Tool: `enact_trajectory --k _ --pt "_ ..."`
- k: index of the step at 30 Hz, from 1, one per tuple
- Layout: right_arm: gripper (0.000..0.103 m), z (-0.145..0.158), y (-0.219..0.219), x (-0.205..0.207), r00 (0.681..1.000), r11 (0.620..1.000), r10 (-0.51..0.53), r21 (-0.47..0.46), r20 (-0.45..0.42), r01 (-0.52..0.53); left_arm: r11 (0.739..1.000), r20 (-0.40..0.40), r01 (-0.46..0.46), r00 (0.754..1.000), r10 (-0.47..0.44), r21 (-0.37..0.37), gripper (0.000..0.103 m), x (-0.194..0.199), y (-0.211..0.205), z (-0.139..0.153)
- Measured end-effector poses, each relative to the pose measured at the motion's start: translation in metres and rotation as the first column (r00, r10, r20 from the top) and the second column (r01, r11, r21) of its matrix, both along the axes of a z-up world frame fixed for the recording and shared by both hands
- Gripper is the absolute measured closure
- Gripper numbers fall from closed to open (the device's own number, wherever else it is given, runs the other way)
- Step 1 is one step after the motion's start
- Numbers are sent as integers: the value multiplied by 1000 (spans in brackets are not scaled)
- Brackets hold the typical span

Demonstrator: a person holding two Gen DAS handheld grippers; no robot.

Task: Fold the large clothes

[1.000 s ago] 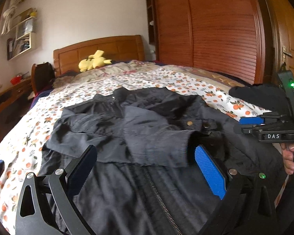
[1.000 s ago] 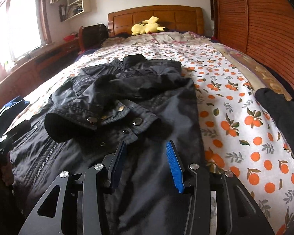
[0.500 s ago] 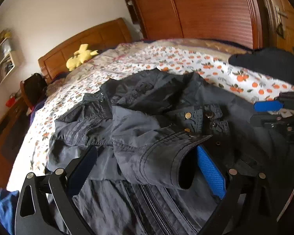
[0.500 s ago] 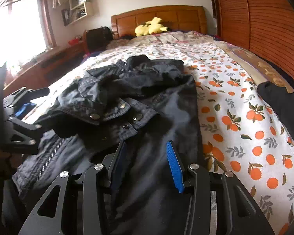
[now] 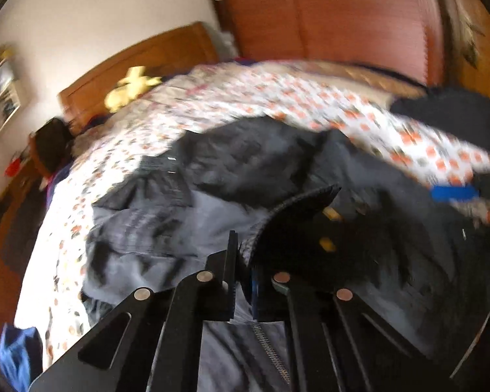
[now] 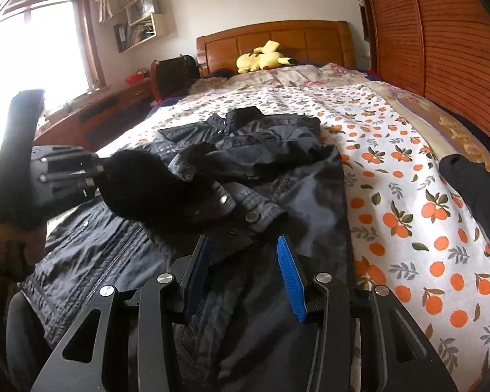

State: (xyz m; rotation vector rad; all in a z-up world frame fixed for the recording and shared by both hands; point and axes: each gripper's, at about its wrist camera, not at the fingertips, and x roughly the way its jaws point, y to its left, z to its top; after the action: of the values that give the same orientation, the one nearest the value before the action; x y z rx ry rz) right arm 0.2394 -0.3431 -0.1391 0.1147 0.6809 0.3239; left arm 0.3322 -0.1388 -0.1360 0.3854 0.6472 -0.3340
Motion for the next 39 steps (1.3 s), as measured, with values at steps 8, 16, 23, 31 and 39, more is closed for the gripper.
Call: enact_trajectory --k 8,16,23,31,39 --pt "62 9 27 11 999 999 41 12 22 -41 987 8 -151 988 152 -56 97 19 71 16" --pt "62 6 68 32 997 998 70 -5 11 -70 962 -58 -267 963 264 -51 92 33 144 -13" --pt "62 -6 91 42 995 995 94 -43 -16 -94 939 -91 -333 941 325 -83 84 21 194 -30" --pt "62 -16 98 49 995 993 91 -77 -39 -94 934 -100 -331 942 319 -136 77 0 214 -29" --pt "62 -19 99 49 995 992 88 -88 -46 -92 940 -137 -296 952 275 -169 63 -5 196 -40"
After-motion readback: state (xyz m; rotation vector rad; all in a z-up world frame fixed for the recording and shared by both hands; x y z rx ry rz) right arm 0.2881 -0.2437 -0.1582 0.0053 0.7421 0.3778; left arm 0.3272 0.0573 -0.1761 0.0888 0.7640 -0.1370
